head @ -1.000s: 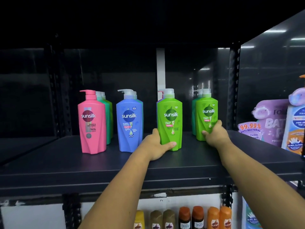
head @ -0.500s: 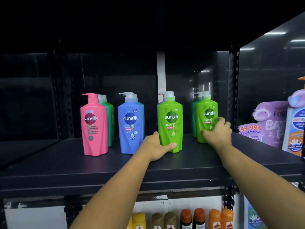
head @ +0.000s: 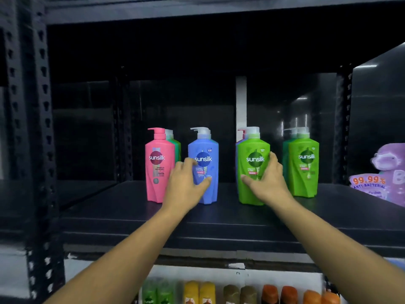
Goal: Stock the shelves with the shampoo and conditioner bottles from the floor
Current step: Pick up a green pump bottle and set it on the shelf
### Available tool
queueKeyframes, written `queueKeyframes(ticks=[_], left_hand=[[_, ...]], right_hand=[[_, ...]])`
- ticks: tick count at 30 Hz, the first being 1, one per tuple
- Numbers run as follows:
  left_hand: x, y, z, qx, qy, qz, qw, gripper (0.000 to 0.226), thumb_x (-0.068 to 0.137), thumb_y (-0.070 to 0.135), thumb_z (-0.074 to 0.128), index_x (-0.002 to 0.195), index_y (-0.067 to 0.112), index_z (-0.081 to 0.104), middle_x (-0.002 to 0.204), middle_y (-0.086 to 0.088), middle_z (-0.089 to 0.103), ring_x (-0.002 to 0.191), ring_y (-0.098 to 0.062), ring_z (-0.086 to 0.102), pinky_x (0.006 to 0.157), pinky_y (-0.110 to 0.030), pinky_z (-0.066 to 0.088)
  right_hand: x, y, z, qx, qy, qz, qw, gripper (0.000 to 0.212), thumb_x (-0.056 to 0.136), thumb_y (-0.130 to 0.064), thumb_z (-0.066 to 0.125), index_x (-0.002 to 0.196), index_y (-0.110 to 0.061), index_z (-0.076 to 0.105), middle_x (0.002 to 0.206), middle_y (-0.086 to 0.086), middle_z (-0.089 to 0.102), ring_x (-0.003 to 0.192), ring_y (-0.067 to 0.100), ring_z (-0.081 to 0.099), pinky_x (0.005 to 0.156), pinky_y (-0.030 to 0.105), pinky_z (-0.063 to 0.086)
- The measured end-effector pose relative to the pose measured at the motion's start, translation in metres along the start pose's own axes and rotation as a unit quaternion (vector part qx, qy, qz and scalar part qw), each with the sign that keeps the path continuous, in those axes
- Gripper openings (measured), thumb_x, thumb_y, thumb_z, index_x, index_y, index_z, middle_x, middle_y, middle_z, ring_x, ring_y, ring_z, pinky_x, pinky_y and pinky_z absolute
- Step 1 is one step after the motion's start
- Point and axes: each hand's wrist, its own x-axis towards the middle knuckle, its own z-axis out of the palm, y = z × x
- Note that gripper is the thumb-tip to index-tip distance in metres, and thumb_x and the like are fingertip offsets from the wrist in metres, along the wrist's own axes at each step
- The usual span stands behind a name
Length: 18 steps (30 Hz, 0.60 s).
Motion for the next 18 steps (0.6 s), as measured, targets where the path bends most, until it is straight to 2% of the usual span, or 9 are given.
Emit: queueKeyframes(ticks=[2,4,5,7,11,14,18], left_hand=[[0.003,-0.006,0.001,-0.058,-0.018,-0.049,0.997,0.075,0.080,0.041,0.084,0.137,0.019,0.041,0.129,-0.001,0.051,0.117,-0.020,0.050,0.098,-0.038,0.047],[0.005,-0.009,0.007,-0.120,-0.063,-0.088,0.987,0.094,0.072,0.044,0.088,0.144,0.023,0.032,0.136,0.001,0.051,0.124,-0.018,0.052,0.104,-0.041,0.048],[0.006,-0.011,0.011,-0.137,-0.083,-0.096,0.982,0.096,0.068,0.046,0.090,0.141,0.027,0.031,0.135,0.004,0.053,0.123,-0.017,0.054,0.105,-0.041,0.049],[0.007,-0.013,0.017,-0.144,-0.102,-0.095,0.980,0.094,0.063,0.042,0.093,0.134,0.033,0.032,0.128,0.010,0.057,0.118,-0.014,0.058,0.101,-0.040,0.052],[0.012,-0.013,0.017,-0.142,-0.111,-0.081,0.980,0.094,0.069,0.022,0.094,0.140,0.026,0.032,0.128,0.010,0.058,0.114,-0.013,0.061,0.096,-0.032,0.051],[0.012,-0.014,0.016,-0.139,-0.114,-0.075,0.981,0.092,0.071,0.021,0.093,0.141,0.026,0.032,0.128,0.010,0.058,0.112,-0.012,0.060,0.092,-0.028,0.048],[0.012,-0.016,0.018,-0.128,-0.117,-0.077,0.982,0.095,0.071,0.023,0.093,0.143,0.026,0.031,0.131,0.008,0.058,0.115,-0.015,0.061,0.097,-0.033,0.051]], right_hand=[[-0.003,0.002,0.005,-0.017,0.002,-0.005,1.000,0.120,0.075,-0.033,0.087,0.158,-0.023,0.002,0.152,0.015,0.029,0.137,0.038,0.038,0.113,0.052,0.036],[-0.005,0.007,0.007,-0.009,-0.009,-0.015,1.000,0.126,0.076,-0.025,0.088,0.159,-0.024,-0.006,0.154,0.017,0.027,0.138,0.036,0.036,0.114,0.046,0.034],[-0.007,0.008,0.007,-0.003,-0.016,-0.017,1.000,0.126,0.077,-0.021,0.087,0.159,-0.024,-0.009,0.154,0.017,0.027,0.136,0.034,0.038,0.112,0.042,0.033],[-0.011,0.010,0.007,0.006,-0.022,-0.023,0.999,0.125,0.080,-0.017,0.084,0.159,-0.026,-0.011,0.153,0.017,0.028,0.131,0.031,0.043,0.108,0.036,0.033],[-0.013,0.011,0.007,0.007,-0.023,-0.028,0.999,0.124,0.082,-0.016,0.083,0.159,-0.027,-0.014,0.151,0.018,0.030,0.124,0.029,0.048,0.104,0.033,0.034],[-0.014,0.010,0.006,0.005,-0.030,-0.035,0.999,0.124,0.083,-0.016,0.083,0.159,-0.027,-0.014,0.151,0.017,0.030,0.114,0.020,0.045,0.101,0.029,0.032],[-0.014,0.010,0.005,-0.003,-0.030,-0.044,0.999,0.123,0.083,-0.014,0.082,0.159,-0.025,-0.014,0.151,0.017,0.030,0.105,0.012,0.038,0.099,0.023,0.028]])
